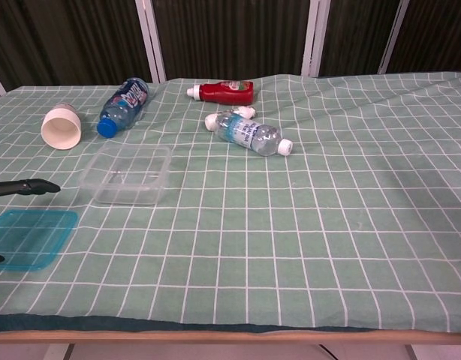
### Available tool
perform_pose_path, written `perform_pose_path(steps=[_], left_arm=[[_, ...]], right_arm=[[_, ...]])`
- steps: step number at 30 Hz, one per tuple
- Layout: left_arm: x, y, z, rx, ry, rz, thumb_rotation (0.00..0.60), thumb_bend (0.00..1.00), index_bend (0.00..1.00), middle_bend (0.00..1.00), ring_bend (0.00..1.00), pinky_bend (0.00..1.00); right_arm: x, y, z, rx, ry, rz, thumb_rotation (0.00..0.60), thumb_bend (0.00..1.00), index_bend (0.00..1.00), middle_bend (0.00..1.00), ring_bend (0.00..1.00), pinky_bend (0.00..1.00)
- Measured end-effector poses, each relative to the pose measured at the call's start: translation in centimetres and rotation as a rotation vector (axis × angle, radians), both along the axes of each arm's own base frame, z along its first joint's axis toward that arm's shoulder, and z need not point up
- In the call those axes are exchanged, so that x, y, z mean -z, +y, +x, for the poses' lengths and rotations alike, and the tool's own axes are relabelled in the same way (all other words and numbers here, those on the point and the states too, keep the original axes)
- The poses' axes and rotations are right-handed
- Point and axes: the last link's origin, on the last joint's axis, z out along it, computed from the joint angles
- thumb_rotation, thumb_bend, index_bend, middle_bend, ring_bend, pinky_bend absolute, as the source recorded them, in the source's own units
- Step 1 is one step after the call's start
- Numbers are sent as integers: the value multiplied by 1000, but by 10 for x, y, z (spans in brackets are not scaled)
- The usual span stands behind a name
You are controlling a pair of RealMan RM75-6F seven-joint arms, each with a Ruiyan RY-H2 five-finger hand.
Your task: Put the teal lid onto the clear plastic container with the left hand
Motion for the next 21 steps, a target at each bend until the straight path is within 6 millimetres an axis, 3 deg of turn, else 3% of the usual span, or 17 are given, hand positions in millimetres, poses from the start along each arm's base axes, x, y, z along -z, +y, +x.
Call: perform_pose_path(steps=[21], left_arm=[[19, 2, 1, -9, 20, 3, 600, 220, 0, 0, 0, 0]], right_arm=[[-3, 2, 0, -8, -9, 5, 600, 186, 0, 0, 0, 7]])
